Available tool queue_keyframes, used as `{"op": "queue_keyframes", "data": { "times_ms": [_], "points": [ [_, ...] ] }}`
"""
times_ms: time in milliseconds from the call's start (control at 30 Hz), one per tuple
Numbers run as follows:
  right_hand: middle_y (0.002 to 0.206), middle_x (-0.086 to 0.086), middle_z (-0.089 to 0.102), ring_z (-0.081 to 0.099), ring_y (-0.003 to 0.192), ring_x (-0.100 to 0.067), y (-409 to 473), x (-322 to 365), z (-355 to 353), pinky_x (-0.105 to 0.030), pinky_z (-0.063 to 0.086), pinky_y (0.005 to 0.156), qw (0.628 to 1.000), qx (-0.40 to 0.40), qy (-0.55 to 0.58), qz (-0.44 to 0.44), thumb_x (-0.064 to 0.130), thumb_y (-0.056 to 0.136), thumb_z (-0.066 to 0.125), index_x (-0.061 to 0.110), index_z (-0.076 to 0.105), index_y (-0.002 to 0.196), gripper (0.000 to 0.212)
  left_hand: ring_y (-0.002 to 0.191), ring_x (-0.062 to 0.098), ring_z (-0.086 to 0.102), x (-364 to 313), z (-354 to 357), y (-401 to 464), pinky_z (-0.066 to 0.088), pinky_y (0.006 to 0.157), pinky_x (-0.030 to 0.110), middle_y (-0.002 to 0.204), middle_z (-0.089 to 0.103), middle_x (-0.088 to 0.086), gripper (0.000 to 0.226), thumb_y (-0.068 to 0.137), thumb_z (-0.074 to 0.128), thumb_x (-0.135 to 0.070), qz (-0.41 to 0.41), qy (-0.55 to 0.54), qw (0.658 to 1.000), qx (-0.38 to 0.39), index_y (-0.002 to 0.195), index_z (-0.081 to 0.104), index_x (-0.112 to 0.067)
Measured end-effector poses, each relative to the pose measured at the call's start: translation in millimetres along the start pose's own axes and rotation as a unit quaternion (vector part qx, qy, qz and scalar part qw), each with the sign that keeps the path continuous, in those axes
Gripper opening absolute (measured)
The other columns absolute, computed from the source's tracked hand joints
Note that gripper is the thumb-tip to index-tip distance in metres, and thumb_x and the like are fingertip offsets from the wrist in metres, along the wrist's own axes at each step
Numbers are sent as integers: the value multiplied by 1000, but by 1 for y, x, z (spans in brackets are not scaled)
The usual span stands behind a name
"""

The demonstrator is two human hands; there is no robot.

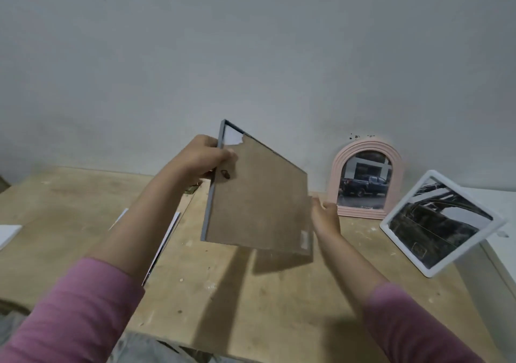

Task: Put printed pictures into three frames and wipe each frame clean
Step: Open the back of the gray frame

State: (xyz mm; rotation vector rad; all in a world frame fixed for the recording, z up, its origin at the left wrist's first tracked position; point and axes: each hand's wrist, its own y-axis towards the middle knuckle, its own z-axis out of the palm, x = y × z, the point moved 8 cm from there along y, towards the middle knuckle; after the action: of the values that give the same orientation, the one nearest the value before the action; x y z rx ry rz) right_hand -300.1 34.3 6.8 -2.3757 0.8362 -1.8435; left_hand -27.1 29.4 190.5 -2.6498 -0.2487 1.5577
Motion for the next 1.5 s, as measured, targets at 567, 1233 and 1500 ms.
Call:
{"op": "queue_keyframes", "data": {
  "times_ms": [567,1233,1500],
  "points": [
    [88,-8,58,53,80,-27,13,-81,-23,-29,43,74,996,-46,-36,61,14,89,51,10,64,96,14,95,23,53,201,50,2,38,77,30,99,54,9,20,86,60,-4,-102,77,989,-77,106,56,-4],
    [83,-17,68,62,83,-34,-10,-139,-19,-26,35,64,960,-65,-269,35,12,87,57,2,69,77,18,130,34,30,275,102,32,36,102,36,138,30,15,62,82,67,-28,-62,316,939,124,137,40,-12],
    [89,-17,70,62,88,-36,-7,-134,-21,-30,42,70,954,-62,-294,-10,12,84,62,3,72,84,13,118,29,40,260,112,52,43,86,36,127,41,9,57,75,67,-40,-7,460,869,184,123,52,-14]
  ]
}}
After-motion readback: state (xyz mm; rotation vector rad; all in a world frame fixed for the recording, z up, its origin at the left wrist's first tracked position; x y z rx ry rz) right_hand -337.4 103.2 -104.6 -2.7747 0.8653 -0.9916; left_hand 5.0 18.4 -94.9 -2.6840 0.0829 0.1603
